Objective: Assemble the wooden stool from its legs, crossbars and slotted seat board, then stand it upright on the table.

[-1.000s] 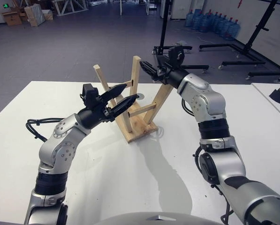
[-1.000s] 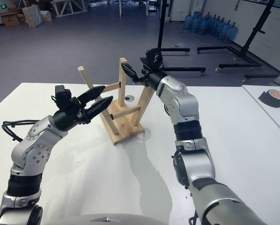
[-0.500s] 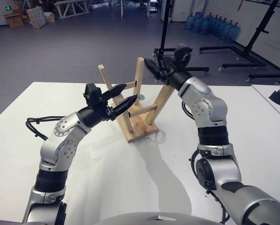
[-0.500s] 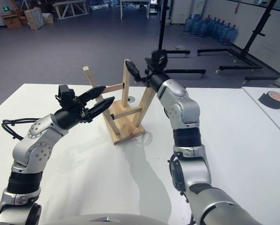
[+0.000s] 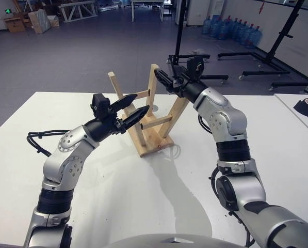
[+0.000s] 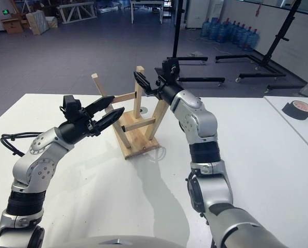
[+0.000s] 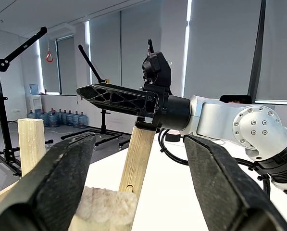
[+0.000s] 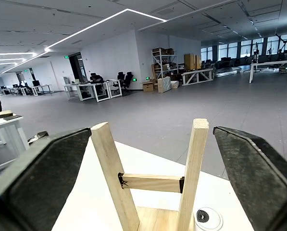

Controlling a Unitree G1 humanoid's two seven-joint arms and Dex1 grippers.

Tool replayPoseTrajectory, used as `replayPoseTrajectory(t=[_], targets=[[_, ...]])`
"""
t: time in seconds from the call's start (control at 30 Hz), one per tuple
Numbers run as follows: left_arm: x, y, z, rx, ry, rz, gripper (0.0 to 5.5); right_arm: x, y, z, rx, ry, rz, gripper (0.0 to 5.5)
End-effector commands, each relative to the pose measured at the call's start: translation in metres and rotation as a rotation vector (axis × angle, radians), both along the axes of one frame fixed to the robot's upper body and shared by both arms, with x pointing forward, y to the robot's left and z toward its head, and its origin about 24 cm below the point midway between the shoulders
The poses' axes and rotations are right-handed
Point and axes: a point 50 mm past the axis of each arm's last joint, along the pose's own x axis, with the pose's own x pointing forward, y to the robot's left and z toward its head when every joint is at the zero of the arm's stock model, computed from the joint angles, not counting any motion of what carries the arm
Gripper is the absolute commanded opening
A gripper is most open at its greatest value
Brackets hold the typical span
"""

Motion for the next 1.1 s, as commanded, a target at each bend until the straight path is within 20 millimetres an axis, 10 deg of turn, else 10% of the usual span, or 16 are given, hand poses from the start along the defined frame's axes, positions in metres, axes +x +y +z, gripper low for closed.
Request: replayPoseTrajectory(t=[0.03,0.43,0.57,0.73,1.1], targets=[[-0.002,-0.001,-0.027,0.064,0.141,-0.004,3.31,-0.005,0.001,-0.038,0.054,0.182,-0.035,4.7],[-0.004,0.011,0.027,-0.181,-0.085,0.098,3.31,-0.034,-0.034,0.053,0.289,-0.152,-0.121,4.7],[-0.01,0.015,0.003,-0.027,-0.039,0.111,3.31,-0.047,-0.058,0.034,0.257,-0.102,-0.193,4.7],[-0.004,0.015,-0.025,0.108,0.048,0.143,3.31,-0.059,-0.038,-0.006,0.201,0.022,-0.182,4.7],[0.01,-0.007,-0.015,0.058,-0.001,0.06,3.31,-0.057,-0.017,-0.018,-0.019,-0.057,-0.173,4.7]])
